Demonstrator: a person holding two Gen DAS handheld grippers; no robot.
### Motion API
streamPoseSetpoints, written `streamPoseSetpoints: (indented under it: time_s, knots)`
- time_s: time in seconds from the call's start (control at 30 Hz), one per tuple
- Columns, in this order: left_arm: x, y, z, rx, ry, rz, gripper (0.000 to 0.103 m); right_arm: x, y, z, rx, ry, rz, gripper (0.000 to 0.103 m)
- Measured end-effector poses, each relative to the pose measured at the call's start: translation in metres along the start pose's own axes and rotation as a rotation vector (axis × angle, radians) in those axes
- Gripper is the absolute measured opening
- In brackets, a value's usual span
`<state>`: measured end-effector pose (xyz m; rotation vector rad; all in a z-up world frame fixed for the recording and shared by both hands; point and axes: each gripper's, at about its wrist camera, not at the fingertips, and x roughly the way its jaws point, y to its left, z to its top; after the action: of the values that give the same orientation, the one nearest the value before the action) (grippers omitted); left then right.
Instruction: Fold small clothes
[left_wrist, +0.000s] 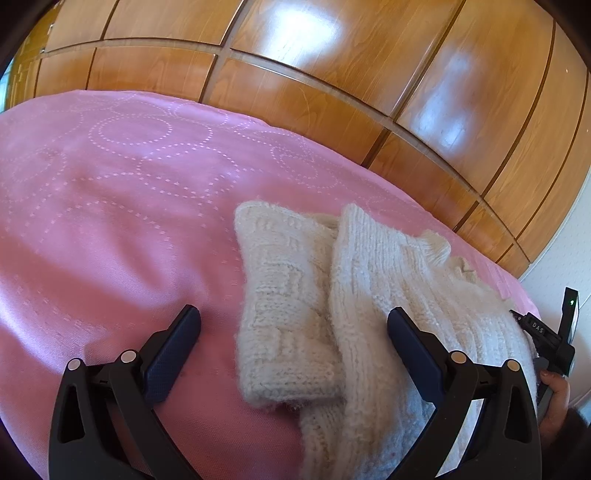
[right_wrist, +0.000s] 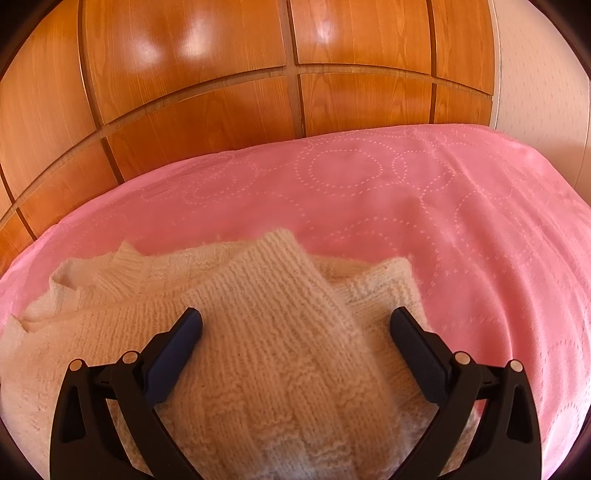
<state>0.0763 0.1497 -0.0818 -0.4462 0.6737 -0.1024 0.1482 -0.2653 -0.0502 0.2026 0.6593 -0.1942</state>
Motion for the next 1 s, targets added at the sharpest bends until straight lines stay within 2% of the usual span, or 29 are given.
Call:
streamPoseSetpoints:
  time_s: [0.17,0.3,0.37,0.47,0.57,0.6,0.67,0.77,0.9,1.0]
  knots:
    - [-0.002,0.0,0.0,-0.003,0.003,-0.005,0.099,-0.003,-0.003,0.0,0.009,-0.012,0.023,0.101]
    - [-0.008,-0.008,0.001,0.008,0.045,0.021,0.099,-0.009,-0.004,-0.001,0.004,0.002,0.09,0.101]
    - [-0.017,-0.01,0.0,-0.012,0.062,-0.03,0.099,-0.025,-0.003,-0.004,-0.028,0.002,0.134,0.101]
    - [-0.029,-0.016,-0.005,-0.023,0.081,-0.1,0.099,-0.061,0.005,-0.02,-0.086,-0.041,0.16,0.101]
    - [-0.029,-0.022,-0.008,-0.018,0.108,-0.115,0.099,-0.097,0.02,-0.045,-0.203,-0.083,0.219,0.101]
    - [-0.027,-0.022,-0.008,-0.026,0.121,-0.113,0.099,-0.104,0.025,-0.052,-0.243,-0.089,0.21,0.101]
    - [-0.024,-0.021,-0.006,-0.055,0.132,-0.113,0.099,-0.115,0.036,-0.069,-0.349,-0.109,0.122,0.101]
    - [-0.015,-0.023,-0.004,-0.08,0.153,-0.129,0.099,-0.118,0.04,-0.092,-0.423,-0.112,-0.005,0.101]
    - [-0.005,-0.033,-0.006,-0.07,0.16,-0.131,0.099,-0.104,0.039,-0.121,-0.476,-0.099,-0.02,0.101]
    - [-0.005,-0.035,-0.008,-0.108,0.154,-0.131,0.094,-0.095,0.027,-0.128,-0.361,-0.122,0.037,0.101]
